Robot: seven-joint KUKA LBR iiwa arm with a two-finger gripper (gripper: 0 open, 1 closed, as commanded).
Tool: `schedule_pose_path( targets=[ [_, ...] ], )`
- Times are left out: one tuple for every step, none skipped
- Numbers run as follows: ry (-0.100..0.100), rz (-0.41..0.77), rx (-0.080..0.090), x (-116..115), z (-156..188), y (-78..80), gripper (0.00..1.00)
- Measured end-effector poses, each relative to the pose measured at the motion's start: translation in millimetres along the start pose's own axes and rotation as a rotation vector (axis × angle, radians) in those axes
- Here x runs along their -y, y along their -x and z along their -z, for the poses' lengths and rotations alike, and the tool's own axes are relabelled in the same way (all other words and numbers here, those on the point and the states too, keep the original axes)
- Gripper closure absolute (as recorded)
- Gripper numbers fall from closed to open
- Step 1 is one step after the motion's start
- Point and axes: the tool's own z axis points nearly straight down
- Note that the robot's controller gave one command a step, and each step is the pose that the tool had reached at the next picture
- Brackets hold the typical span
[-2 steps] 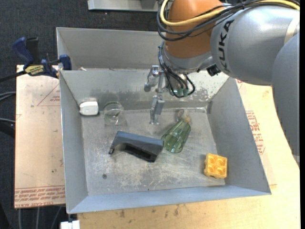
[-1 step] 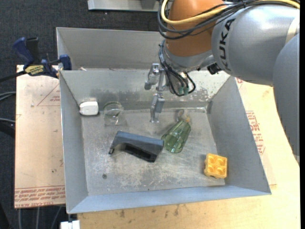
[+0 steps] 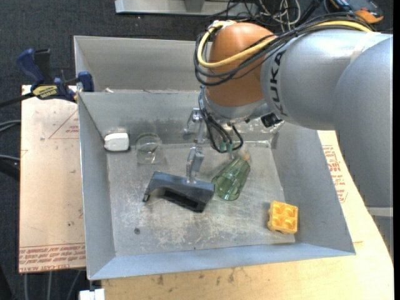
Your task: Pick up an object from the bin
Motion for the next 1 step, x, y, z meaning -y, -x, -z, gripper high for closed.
schedule_pose_path(
  targets=[
    [-0.003, -0.099, -0.011, -8.7, -19.0, -50.8, 0.0]
  ],
)
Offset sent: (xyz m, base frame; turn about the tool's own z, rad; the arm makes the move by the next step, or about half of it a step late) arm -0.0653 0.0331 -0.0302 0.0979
